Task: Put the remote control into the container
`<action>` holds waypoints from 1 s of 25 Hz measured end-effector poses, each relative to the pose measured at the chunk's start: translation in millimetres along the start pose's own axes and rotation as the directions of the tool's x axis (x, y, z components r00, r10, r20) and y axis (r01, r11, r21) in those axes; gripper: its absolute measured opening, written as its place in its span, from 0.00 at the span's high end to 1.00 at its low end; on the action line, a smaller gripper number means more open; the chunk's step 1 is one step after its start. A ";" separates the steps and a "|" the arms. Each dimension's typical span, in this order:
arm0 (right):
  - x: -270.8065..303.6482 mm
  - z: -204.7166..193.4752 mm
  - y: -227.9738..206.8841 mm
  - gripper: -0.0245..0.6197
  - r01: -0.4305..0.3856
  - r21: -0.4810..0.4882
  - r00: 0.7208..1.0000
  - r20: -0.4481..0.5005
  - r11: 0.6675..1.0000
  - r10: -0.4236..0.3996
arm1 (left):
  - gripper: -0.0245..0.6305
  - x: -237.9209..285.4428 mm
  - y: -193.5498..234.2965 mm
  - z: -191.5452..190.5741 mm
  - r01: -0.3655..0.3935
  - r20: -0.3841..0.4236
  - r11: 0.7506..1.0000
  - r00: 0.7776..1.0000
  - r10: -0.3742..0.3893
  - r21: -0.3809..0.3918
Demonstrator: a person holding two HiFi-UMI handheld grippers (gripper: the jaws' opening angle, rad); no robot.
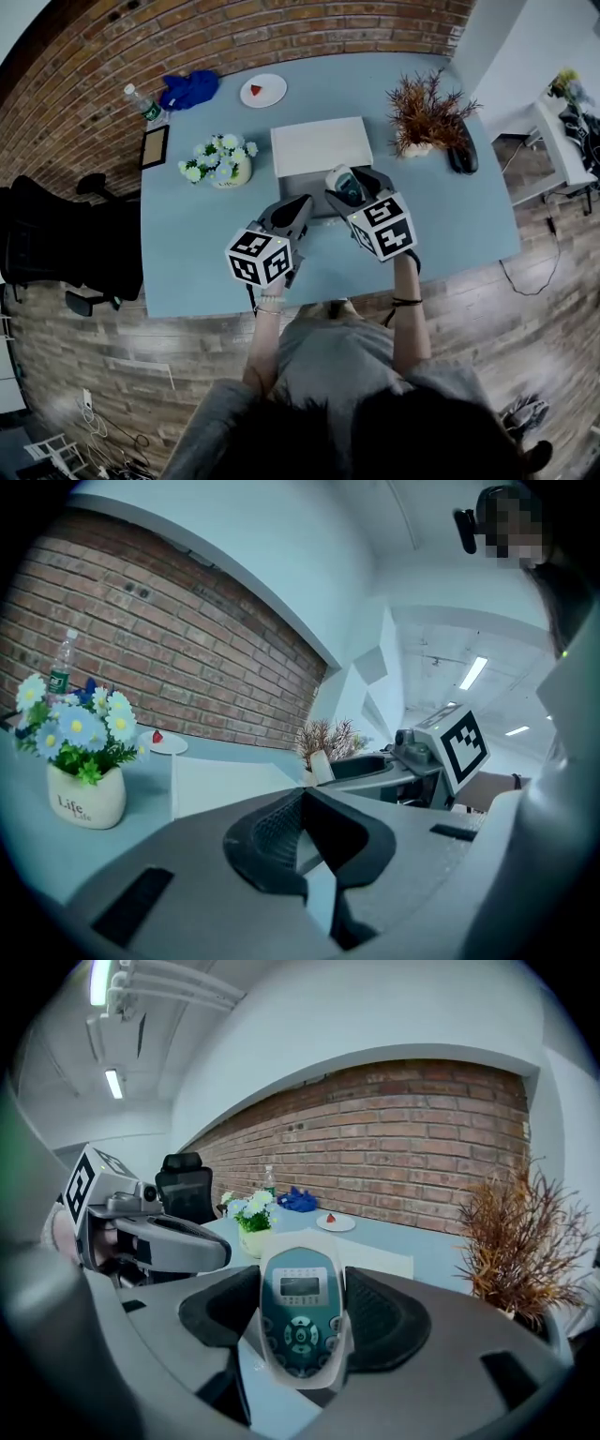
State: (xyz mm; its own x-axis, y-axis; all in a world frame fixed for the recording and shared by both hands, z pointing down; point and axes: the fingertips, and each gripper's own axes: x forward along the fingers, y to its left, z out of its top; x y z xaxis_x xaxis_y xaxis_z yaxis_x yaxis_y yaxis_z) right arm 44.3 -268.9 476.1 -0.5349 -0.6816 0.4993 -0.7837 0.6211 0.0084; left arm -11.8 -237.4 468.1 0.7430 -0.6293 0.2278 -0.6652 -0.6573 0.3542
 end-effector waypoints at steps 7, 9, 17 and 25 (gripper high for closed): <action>23.0 -9.7 -8.3 0.52 -0.024 0.002 0.998 -0.053 1.000 0.024 | 0.96 12.5 19.3 -6.4 0.024 -0.034 0.999 0.999 -0.024 -0.023; 28.9 -11.3 -9.2 0.52 -0.041 -0.003 0.997 -0.067 0.999 0.040 | 0.96 15.2 23.0 -9.1 0.023 -0.046 0.999 0.999 -0.024 -0.030; 57.3 -33.6 -1.8 0.52 -0.145 -0.064 0.970 -0.204 0.987 0.130 | 0.96 17.2 34.1 -19.9 -0.012 -0.077 0.996 0.997 0.006 -0.087; 82.4 -60.7 7.6 0.52 -0.232 -0.115 0.926 -0.329 0.966 0.183 | 0.96 21.4 39.7 -33.6 -0.035 -0.105 0.992 0.994 0.022 -0.122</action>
State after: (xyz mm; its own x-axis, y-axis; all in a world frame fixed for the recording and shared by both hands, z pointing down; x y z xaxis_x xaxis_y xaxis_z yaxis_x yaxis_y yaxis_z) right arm 13.5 -296.9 569.9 -0.5347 -0.3904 0.7495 -0.5966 0.8025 -0.0076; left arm -19.9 -263.0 517.5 0.7315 -0.5967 0.3300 -0.6771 -0.5792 0.4539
